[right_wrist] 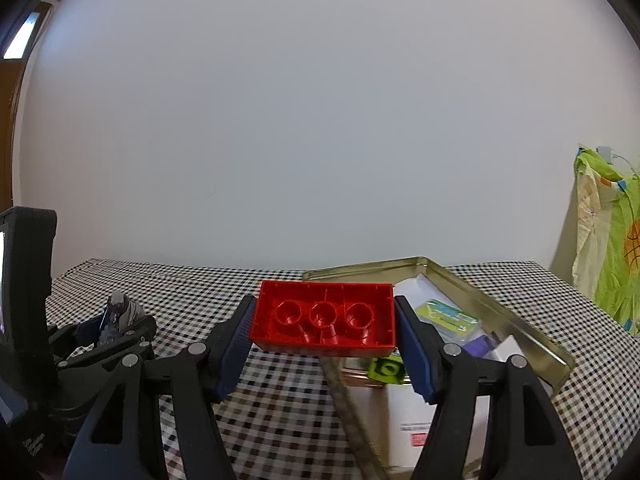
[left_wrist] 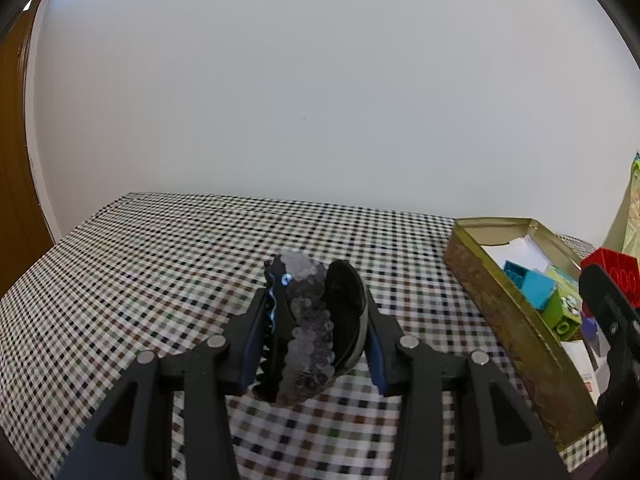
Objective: Organize rigid objects
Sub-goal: 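Carry the grey toy and red brick over the gold tray with both grippers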
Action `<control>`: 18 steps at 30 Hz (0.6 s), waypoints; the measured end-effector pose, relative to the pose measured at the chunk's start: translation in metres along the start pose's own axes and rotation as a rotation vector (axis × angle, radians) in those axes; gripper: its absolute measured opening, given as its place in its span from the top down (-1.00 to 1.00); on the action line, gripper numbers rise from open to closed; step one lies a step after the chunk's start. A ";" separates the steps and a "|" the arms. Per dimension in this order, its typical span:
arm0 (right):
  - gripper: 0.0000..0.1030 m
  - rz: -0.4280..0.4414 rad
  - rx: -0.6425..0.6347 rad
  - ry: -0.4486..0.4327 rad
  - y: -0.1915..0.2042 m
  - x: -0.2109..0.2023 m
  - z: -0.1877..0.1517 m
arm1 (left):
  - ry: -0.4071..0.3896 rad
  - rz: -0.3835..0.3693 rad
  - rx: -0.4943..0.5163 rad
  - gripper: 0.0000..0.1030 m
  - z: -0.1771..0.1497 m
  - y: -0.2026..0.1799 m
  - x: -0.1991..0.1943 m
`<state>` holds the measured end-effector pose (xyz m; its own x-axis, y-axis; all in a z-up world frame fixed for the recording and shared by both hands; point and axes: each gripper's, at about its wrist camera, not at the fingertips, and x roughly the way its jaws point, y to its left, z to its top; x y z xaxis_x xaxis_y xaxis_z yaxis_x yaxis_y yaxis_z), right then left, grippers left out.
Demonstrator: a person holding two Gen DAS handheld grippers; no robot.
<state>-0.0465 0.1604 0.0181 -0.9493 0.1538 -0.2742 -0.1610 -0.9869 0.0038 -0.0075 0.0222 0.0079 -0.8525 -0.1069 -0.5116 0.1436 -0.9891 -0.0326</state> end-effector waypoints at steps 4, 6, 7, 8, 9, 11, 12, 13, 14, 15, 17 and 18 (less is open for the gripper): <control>-0.33 -0.010 0.015 -0.015 -0.017 -0.004 0.000 | -0.004 -0.016 0.015 0.18 -0.002 -0.011 -0.006; -0.33 -0.020 0.021 -0.024 -0.026 -0.006 -0.001 | -0.007 -0.023 0.024 0.18 -0.003 -0.017 -0.009; -0.33 -0.023 0.025 -0.026 -0.029 -0.007 -0.001 | -0.011 -0.026 0.028 0.18 -0.004 -0.020 -0.010; -0.33 -0.028 0.030 -0.029 -0.033 -0.007 -0.001 | -0.013 -0.029 0.029 0.18 -0.005 -0.022 -0.011; -0.33 -0.031 0.033 -0.032 -0.036 -0.008 -0.001 | -0.013 -0.033 0.029 0.18 -0.005 -0.024 -0.012; -0.33 -0.034 0.040 -0.038 -0.042 -0.009 -0.001 | -0.013 -0.040 0.032 0.18 -0.006 -0.029 -0.014; -0.33 -0.035 0.040 -0.040 -0.042 -0.009 -0.001 | -0.014 -0.042 0.035 0.18 -0.006 -0.032 -0.015; -0.33 -0.036 0.042 -0.043 -0.045 -0.010 -0.001 | -0.014 -0.045 0.037 0.18 -0.007 -0.034 -0.015; -0.33 -0.038 0.042 -0.045 -0.047 -0.010 -0.001 | -0.014 -0.048 0.038 0.18 -0.007 -0.036 -0.015; -0.33 -0.040 0.040 -0.046 -0.049 -0.011 -0.001 | -0.015 -0.051 0.039 0.18 -0.007 -0.039 -0.015; -0.33 -0.044 0.037 -0.050 -0.051 -0.014 -0.001 | -0.015 -0.058 0.046 0.18 -0.006 -0.044 -0.015; -0.33 -0.045 0.035 -0.052 -0.052 -0.013 0.000 | -0.016 -0.060 0.048 0.18 -0.006 -0.044 -0.016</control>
<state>-0.0255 0.2100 0.0216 -0.9535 0.2008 -0.2249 -0.2119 -0.9769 0.0263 0.0028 0.0685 0.0120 -0.8667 -0.0486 -0.4964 0.0681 -0.9975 -0.0211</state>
